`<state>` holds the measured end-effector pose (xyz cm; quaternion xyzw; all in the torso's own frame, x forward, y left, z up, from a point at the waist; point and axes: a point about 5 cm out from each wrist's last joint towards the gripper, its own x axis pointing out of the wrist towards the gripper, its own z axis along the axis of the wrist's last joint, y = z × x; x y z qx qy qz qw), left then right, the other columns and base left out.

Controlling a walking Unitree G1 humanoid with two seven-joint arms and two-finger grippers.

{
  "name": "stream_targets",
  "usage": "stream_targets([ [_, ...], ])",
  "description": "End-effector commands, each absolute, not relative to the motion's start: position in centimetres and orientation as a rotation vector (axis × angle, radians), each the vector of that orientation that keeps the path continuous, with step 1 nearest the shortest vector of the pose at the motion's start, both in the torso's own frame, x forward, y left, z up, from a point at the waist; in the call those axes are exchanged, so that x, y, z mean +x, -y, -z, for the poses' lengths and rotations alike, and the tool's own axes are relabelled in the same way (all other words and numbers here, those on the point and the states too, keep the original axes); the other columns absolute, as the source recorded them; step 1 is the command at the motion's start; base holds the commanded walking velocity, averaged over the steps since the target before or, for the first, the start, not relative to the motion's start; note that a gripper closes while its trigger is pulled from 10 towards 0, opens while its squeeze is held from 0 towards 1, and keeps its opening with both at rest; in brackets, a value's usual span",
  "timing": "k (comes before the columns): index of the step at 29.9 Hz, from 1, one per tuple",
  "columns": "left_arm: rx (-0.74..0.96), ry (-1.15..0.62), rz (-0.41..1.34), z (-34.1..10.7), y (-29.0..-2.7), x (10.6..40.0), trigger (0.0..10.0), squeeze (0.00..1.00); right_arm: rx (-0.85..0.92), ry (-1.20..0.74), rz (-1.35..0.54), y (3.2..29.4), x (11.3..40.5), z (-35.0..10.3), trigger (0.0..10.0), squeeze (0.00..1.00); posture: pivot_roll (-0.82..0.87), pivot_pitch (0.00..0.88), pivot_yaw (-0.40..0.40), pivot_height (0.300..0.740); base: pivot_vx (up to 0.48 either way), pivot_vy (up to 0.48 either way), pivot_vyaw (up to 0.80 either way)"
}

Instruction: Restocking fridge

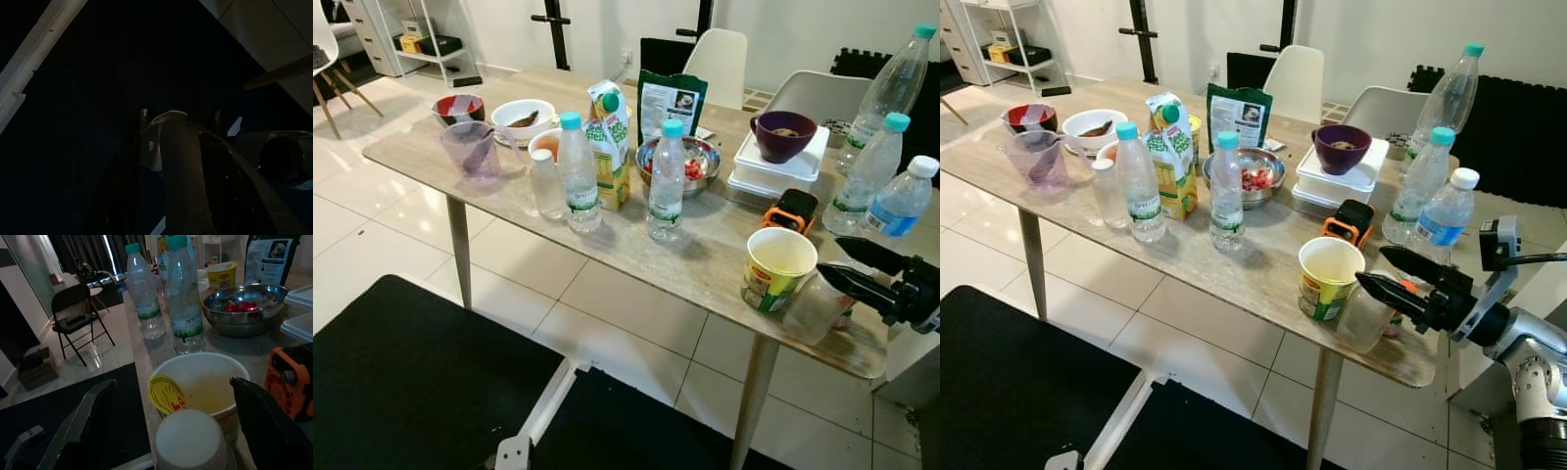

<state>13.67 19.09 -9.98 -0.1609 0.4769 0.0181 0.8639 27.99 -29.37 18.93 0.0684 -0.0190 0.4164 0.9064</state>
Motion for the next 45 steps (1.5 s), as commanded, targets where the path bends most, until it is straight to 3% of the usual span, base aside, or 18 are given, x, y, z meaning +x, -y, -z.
stream_targets([
  [1, -0.343, -1.024, -0.029, 10.2, -18.8, 13.1, 10.0, 0.00, 0.107, 0.013, -0.863, 29.2, 27.9, -19.0, 10.0, 0.00, -0.02, 0.071, 0.007, 0.740, 0.000, 0.000, 0.00],
  [33, -0.345, -1.021, -0.022, 10.2, -18.7, 13.1, 10.0, 0.00, 0.069, -0.065, -0.788, 28.9, 28.3, -17.7, 10.0, 0.00, -0.02, 0.076, 0.008, 0.740, 0.000, 0.000, 0.00],
  [34, -0.345, -1.022, -0.022, 10.2, -18.7, 13.1, 10.0, 0.00, 0.069, -0.064, -0.788, 28.9, 28.3, -17.7, 5.2, 0.00, -0.02, 0.076, 0.008, 0.740, 0.000, 0.000, 0.00],
  [36, -0.345, -1.022, -0.023, 10.2, -18.7, 13.1, 10.0, 0.00, 0.068, -0.064, -0.790, 28.9, 28.3, -17.7, 3.1, 0.00, -0.02, 0.076, 0.008, 0.740, 0.000, 0.000, 0.00],
  [37, -0.345, -1.022, -0.023, 10.2, -18.7, 13.1, 10.0, 0.00, 0.068, -0.065, -0.792, 28.9, 28.3, -17.7, 2.5, 0.00, -0.02, 0.075, 0.008, 0.740, 0.000, 0.000, 0.00],
  [39, -0.345, -1.022, -0.023, 10.2, -18.7, 13.1, 10.0, 0.00, 0.068, -0.065, -0.793, 28.9, 28.3, -17.7, 2.5, 0.00, -0.02, 0.075, 0.008, 0.740, 0.000, 0.000, 0.00],
  [40, -0.345, -1.022, -0.024, 10.2, -18.7, 13.1, 10.0, 0.00, 0.064, -0.069, -0.793, 28.9, 28.3, -17.7, 0.0, 0.00, -0.02, 0.075, 0.009, 0.740, 0.000, 0.000, 0.00],
  [45, -0.345, -1.021, -0.022, 10.2, -18.7, 13.1, 10.0, 0.00, 0.037, -0.103, -0.775, 29.1, 28.3, -17.3, 0.0, 0.00, -0.02, 0.075, 0.009, 0.740, 0.000, 0.000, 0.00],
])
